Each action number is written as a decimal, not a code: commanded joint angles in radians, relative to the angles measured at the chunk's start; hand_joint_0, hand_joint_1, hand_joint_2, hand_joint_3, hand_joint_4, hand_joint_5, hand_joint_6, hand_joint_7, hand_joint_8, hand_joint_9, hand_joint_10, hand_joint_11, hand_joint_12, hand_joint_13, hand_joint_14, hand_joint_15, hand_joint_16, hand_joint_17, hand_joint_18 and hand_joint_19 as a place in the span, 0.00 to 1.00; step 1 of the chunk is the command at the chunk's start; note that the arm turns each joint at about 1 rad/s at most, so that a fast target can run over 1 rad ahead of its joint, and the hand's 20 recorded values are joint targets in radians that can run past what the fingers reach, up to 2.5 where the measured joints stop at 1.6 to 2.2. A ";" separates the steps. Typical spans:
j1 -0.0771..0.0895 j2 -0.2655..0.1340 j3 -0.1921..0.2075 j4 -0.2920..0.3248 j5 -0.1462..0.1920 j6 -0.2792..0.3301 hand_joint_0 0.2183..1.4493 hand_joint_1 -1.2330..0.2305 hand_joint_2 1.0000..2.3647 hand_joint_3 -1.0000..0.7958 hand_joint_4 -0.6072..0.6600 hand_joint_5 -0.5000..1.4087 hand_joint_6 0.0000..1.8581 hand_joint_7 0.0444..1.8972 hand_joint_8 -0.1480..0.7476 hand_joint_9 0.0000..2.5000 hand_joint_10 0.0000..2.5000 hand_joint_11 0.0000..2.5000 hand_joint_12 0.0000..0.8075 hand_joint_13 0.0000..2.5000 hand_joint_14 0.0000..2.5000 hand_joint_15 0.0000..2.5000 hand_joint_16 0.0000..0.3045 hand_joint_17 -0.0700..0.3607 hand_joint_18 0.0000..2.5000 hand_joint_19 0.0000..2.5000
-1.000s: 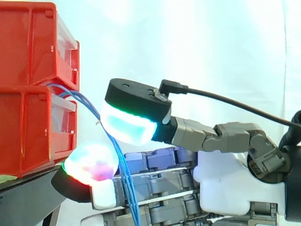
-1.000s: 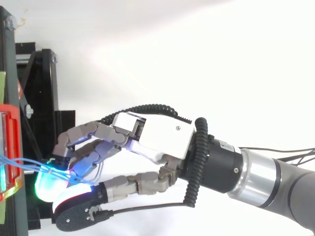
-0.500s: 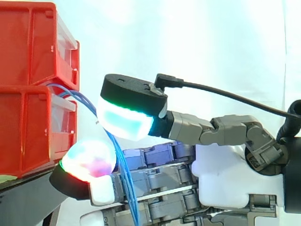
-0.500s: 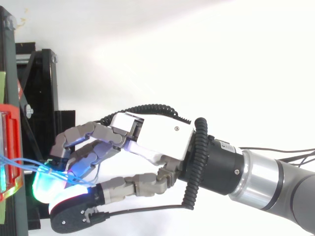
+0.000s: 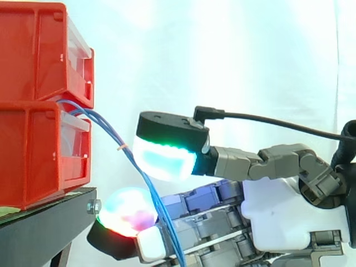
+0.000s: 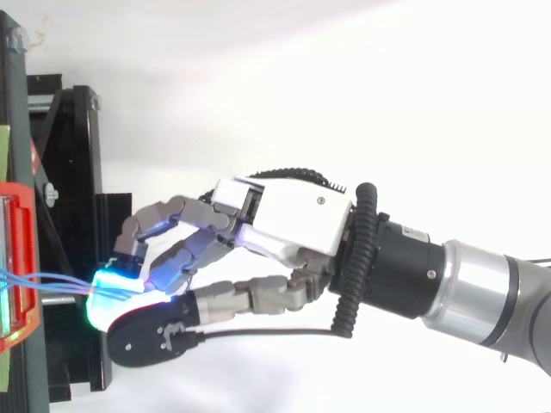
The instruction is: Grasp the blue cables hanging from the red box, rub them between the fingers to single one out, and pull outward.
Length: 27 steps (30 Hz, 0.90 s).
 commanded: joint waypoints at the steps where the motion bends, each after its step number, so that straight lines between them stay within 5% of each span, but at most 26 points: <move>1: -0.011 0.002 0.000 -0.026 -0.016 0.024 0.27 0.41 0.00 0.32 0.58 0.20 0.39 0.51 0.41 0.42 0.01 0.26 0.38 0.33 0.01 0.23 0.14 0.38 0.25 0.21; 16: -0.028 0.021 0.014 -0.031 -0.047 0.016 0.26 0.42 0.00 0.32 0.59 0.22 0.29 0.64 0.41 0.44 0.01 0.26 0.37 0.34 0.01 0.23 0.14 0.38 0.25 0.21; 27: -0.030 0.025 0.039 -0.085 -0.068 0.018 0.28 0.41 0.01 0.35 0.57 0.22 0.31 0.64 0.40 0.44 0.01 0.26 0.37 0.34 0.01 0.23 0.14 0.38 0.25 0.21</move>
